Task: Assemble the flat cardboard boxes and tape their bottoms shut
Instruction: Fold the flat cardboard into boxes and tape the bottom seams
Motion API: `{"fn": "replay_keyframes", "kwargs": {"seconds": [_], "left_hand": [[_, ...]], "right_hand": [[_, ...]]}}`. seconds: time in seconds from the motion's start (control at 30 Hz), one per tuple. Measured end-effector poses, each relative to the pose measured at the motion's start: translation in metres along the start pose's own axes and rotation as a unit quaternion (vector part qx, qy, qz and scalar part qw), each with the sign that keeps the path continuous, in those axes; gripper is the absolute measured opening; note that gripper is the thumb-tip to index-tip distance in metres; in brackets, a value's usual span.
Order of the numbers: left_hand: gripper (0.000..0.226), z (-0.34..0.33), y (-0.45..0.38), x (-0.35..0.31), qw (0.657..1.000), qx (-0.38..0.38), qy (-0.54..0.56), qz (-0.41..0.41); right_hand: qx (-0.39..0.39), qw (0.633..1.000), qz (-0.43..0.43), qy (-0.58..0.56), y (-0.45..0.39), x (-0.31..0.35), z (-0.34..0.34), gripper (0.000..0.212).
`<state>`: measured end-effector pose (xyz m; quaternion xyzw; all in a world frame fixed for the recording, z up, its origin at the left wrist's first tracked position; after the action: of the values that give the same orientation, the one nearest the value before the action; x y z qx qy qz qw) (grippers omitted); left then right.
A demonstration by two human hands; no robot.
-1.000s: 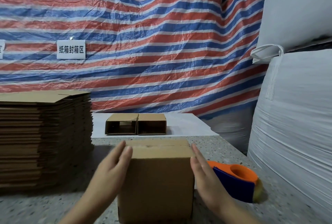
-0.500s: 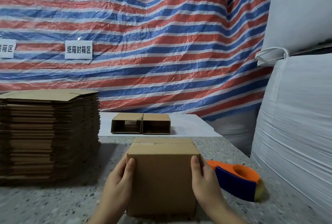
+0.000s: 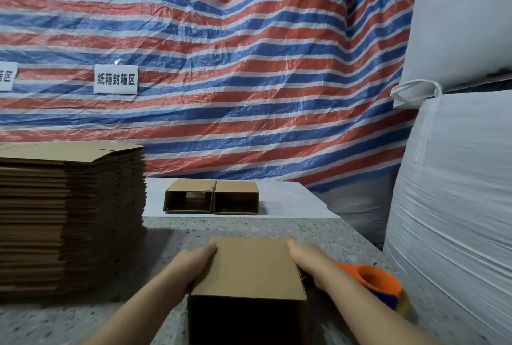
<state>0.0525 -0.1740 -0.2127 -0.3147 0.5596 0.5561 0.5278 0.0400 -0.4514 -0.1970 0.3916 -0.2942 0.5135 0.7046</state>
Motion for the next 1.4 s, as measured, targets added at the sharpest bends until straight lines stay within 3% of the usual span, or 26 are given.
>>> {"fn": "replay_keyframes", "kwargs": {"seconds": [0.13, 0.27, 0.33, 0.4, 0.5, 0.63, 0.73, 0.9, 1.23, 1.4], "left_hand": [[0.055, 0.01, 0.015, 0.006, 0.999, -0.021, 0.025, -0.002], [0.025, -0.001, 0.046, 0.009, 0.998, -0.031, 0.013, -0.052], [0.024, -0.012, 0.049, -0.01, 0.993, -0.036, 0.001, -0.117], [0.025, -0.02, 0.039, -0.045, 0.985, -0.033, 0.011, -0.169], [0.043, -0.025, -0.003, -0.12, 0.972, -0.039, -0.003, -0.232], [0.081, -0.056, -0.076, -0.21, 0.942, 0.03, -0.115, -0.313], [0.083, -0.079, -0.145, -0.24, 0.913, 0.027, -0.266, -0.309], [0.054, -0.102, -0.258, -0.258, 0.819, -0.04, -0.498, -0.282], [0.043, -0.122, -0.395, -0.237, 0.727, -0.07, -0.64, -0.239], [0.04, -0.117, -0.419, -0.204, 0.698, -0.084, -0.683, -0.197]], "right_hand": [[-0.015, 0.997, 0.03, 0.064, 0.03, -0.006, 0.011, 0.072], [0.094, 0.994, 0.05, -0.014, 0.069, -0.027, -0.023, 0.042], [0.061, 0.994, 0.09, -0.031, 0.073, -0.011, -0.017, 0.018], [-0.004, 0.99, 0.13, -0.053, 0.062, 0.018, 0.009, 0.015], [-0.069, 0.983, 0.148, -0.086, 0.015, 0.059, 0.062, 0.032], [-0.115, 0.973, 0.158, -0.124, -0.06, 0.098, 0.129, 0.043], [-0.129, 0.973, 0.137, -0.133, -0.119, 0.104, 0.166, 0.043], [-0.105, 0.976, 0.113, -0.156, -0.235, 0.09, 0.19, 0.041], [-0.091, 0.981, 0.072, -0.155, -0.393, 0.049, 0.172, 0.035], [-0.063, 0.996, 0.034, -0.061, -0.416, 0.028, 0.143, 0.043]]}}
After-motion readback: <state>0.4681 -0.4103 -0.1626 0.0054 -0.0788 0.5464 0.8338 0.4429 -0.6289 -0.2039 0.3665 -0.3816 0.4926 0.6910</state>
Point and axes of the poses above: each hand's wrist, its own y-axis away from the middle knuckle, its own z-axis out of the back of the hand, x = y × z, the point moved 10 cm from there along -y, towards the middle knuckle, and after that the axes turned 14 degrees about x, right-handed, at the moved point
